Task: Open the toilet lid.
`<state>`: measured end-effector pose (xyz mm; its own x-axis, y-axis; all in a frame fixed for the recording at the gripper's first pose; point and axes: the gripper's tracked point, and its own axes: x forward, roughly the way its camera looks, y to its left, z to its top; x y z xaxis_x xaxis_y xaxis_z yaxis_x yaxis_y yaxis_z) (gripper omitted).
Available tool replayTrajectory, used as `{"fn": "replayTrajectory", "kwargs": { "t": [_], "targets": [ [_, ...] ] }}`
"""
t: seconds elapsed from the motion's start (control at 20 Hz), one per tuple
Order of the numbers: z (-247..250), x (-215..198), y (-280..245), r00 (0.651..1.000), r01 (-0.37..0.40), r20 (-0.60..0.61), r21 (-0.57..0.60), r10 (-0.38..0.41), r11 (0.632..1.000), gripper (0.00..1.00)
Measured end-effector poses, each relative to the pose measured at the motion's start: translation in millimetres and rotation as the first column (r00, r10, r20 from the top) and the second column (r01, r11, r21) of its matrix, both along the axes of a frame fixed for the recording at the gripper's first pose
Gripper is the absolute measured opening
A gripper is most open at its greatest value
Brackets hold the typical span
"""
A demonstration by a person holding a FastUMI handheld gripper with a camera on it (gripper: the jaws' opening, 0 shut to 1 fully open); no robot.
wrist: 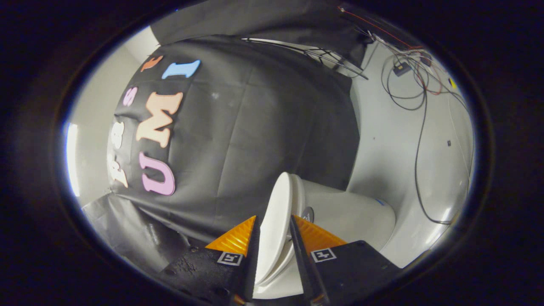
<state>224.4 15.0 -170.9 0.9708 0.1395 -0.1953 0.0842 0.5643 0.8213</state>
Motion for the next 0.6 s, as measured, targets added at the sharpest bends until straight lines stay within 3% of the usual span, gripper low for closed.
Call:
{"fn": "replayTrajectory", "kwargs": {
  "t": [0.45,0.6],
  "targets": [
    [-34.8,20.5,-3.5,0.997,0.010,-0.076,0.045,-0.007,0.999,0.44],
    [-35.9,34.3,-5.2,0.997,0.014,-0.078,0.069,-0.008,0.997,0.32]
  ]
}}
